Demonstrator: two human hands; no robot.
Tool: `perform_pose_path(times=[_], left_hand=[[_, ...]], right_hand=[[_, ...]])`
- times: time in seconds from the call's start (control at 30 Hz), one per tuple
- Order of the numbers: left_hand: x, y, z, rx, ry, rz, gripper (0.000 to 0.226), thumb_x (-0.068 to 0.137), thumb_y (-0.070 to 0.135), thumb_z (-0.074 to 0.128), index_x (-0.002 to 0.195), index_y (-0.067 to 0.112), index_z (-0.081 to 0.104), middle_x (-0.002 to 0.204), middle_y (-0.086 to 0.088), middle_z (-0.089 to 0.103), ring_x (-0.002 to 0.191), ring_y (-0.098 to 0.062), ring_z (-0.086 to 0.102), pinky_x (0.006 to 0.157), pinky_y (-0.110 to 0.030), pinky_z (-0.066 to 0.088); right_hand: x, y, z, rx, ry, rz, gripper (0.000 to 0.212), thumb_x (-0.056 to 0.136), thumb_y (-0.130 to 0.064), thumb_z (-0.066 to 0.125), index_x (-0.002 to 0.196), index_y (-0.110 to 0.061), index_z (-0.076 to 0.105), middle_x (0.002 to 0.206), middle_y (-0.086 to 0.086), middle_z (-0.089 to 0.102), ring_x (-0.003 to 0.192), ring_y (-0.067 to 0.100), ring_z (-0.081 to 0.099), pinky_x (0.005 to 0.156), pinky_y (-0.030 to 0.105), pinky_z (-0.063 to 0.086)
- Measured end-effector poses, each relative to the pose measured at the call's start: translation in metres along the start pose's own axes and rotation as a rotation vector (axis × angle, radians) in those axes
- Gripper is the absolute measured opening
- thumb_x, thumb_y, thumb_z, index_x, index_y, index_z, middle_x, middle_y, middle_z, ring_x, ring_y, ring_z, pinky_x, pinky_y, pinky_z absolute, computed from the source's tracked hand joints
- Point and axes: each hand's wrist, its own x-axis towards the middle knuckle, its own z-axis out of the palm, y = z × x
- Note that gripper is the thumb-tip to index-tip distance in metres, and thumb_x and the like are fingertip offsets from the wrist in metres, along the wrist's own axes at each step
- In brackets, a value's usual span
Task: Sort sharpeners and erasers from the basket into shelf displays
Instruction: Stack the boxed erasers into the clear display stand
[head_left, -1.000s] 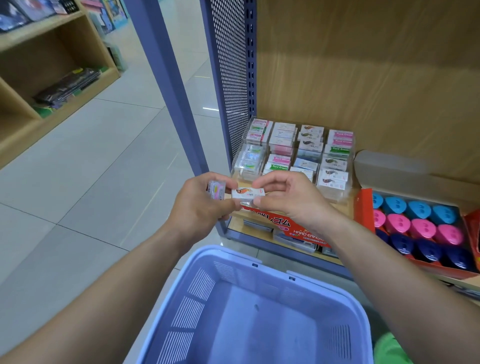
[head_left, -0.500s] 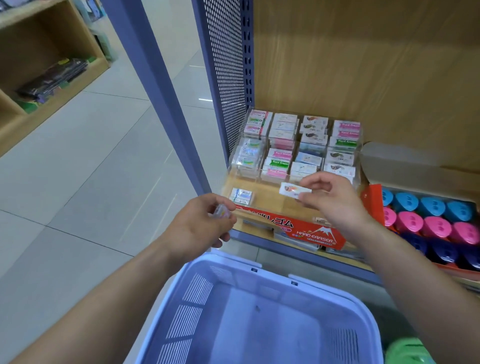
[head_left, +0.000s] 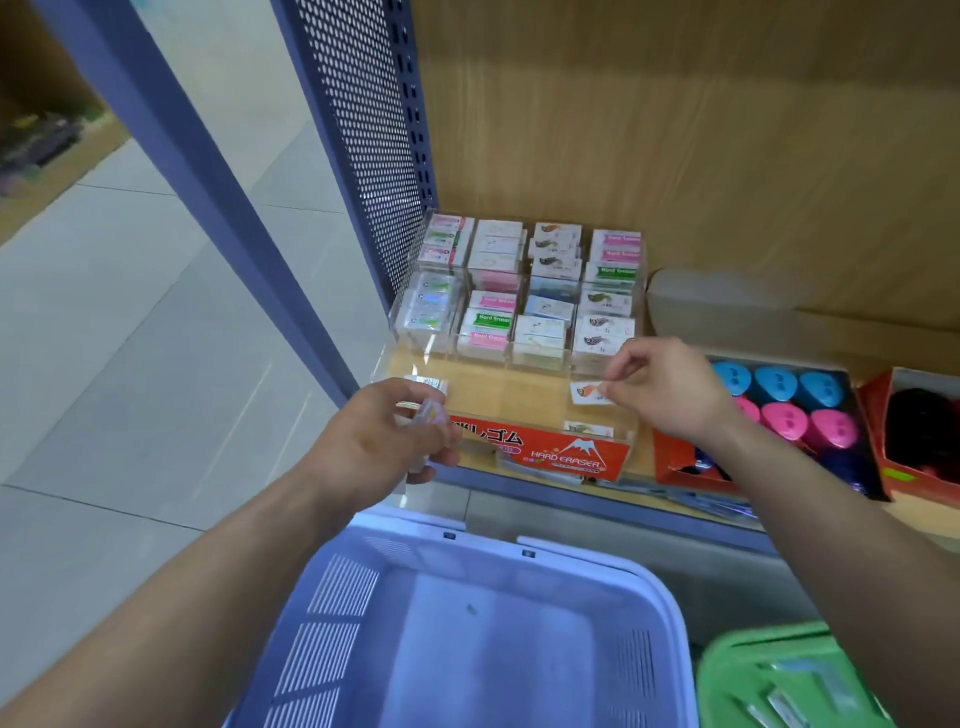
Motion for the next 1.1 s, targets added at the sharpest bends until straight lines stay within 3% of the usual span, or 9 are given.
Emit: perform_pose_path(times=[0.13, 0.33, 0.47, 0.57, 0.67, 0.73, 0.8, 0.97, 1.1], left_hand=[[-0.001, 0.005, 0.006, -0.029, -0.022, -0.008, 0.017, 0.096, 0.01, 0.066, 0.112, 0.009, 0.061, 0.104, -0.016, 0.074, 0.074, -0.027, 0.075, 0.05, -0.019, 0.05], [-0.003, 0.009, 0.009, 0.03, -0.03, 0.018, 0.016, 0.096, 0.012, 0.066, 0.108, 0.002, 0.064, 0.106, -0.016, 0.073, 0.065, -0.019, 0.072, 0.049, -0.018, 0.049], [-0.006, 0.012, 0.013, 0.047, -0.035, 0.052, 0.011, 0.094, 0.011, 0.069, 0.103, 0.006, 0.072, 0.102, -0.019, 0.067, 0.062, -0.012, 0.07, 0.052, -0.016, 0.049], [-0.009, 0.016, 0.02, 0.055, -0.038, 0.082, 0.011, 0.092, 0.013, 0.072, 0.102, 0.014, 0.075, 0.094, -0.013, 0.06, 0.054, -0.006, 0.06, 0.053, -0.015, 0.048], [-0.013, 0.021, 0.027, 0.061, -0.036, 0.109, 0.016, 0.088, 0.014, 0.076, 0.103, 0.016, 0.074, 0.095, -0.005, 0.064, 0.066, -0.015, 0.07, 0.053, -0.021, 0.05], [-0.016, 0.025, 0.034, 0.056, -0.028, 0.122, 0.022, 0.084, 0.013, 0.08, 0.104, 0.014, 0.072, 0.091, 0.0, 0.069, 0.075, -0.025, 0.075, 0.048, -0.021, 0.046], [-0.02, 0.029, 0.04, 0.017, -0.013, 0.141, 0.025, 0.079, 0.011, 0.083, 0.101, 0.011, 0.07, 0.085, 0.003, 0.07, 0.073, -0.029, 0.075, 0.043, -0.02, 0.043], [-0.031, 0.038, 0.046, -0.066, -0.004, 0.215, 0.029, 0.077, 0.008, 0.083, 0.102, 0.005, 0.068, 0.099, -0.018, 0.071, 0.064, -0.016, 0.072, 0.045, -0.018, 0.046], [-0.037, 0.04, 0.044, -0.073, -0.027, 0.24, 0.025, 0.084, 0.003, 0.076, 0.107, 0.01, 0.07, 0.099, -0.012, 0.071, 0.058, -0.009, 0.068, 0.048, -0.018, 0.048]], right_hand=[[0.002, 0.008, 0.014, -0.169, -0.038, -0.003, 0.016, 0.087, -0.022, 0.073, 0.076, -0.032, 0.066, 0.088, -0.015, 0.069, 0.087, 0.007, 0.064, 0.076, 0.033, 0.056], [0.004, 0.002, 0.016, -0.469, -0.171, -0.092, 0.018, 0.096, -0.031, 0.057, 0.102, -0.033, 0.074, 0.105, -0.012, 0.072, 0.093, 0.013, 0.063, 0.073, 0.034, 0.058], [0.001, -0.006, 0.008, -0.472, -0.293, -0.105, 0.028, 0.1, -0.029, 0.05, 0.116, -0.029, 0.073, 0.121, -0.008, 0.07, 0.106, 0.014, 0.063, 0.087, 0.039, 0.057], [-0.015, -0.013, -0.002, -0.464, -0.2, -0.098, 0.032, 0.099, -0.034, 0.052, 0.129, -0.03, 0.065, 0.126, -0.008, 0.068, 0.113, 0.016, 0.061, 0.09, 0.038, 0.056], [-0.041, -0.029, -0.009, -0.222, 0.006, -0.169, 0.021, 0.099, -0.032, 0.056, 0.115, -0.032, 0.071, 0.107, -0.018, 0.071, 0.093, -0.001, 0.063, 0.076, 0.028, 0.056], [-0.058, -0.049, -0.015, 0.193, -0.049, -0.159, 0.018, 0.102, -0.027, 0.056, 0.107, -0.024, 0.073, 0.097, -0.016, 0.072, 0.072, -0.007, 0.062, 0.063, 0.014, 0.049], [-0.071, -0.065, -0.019, 0.489, -0.186, -0.128, 0.022, 0.104, -0.023, 0.052, 0.107, -0.02, 0.073, 0.093, -0.01, 0.073, 0.062, 0.0, 0.062, 0.057, 0.018, 0.05], [-0.081, -0.073, -0.026, 0.671, -0.242, -0.083, 0.014, 0.095, -0.012, 0.067, 0.107, -0.018, 0.072, 0.09, 0.01, 0.071, 0.064, 0.015, 0.063, 0.064, 0.03, 0.054], [-0.083, -0.07, -0.031, 0.752, -0.206, -0.022, 0.015, 0.094, -0.009, 0.067, 0.108, -0.012, 0.072, 0.087, 0.011, 0.072, 0.064, 0.018, 0.06, 0.066, 0.036, 0.054]])
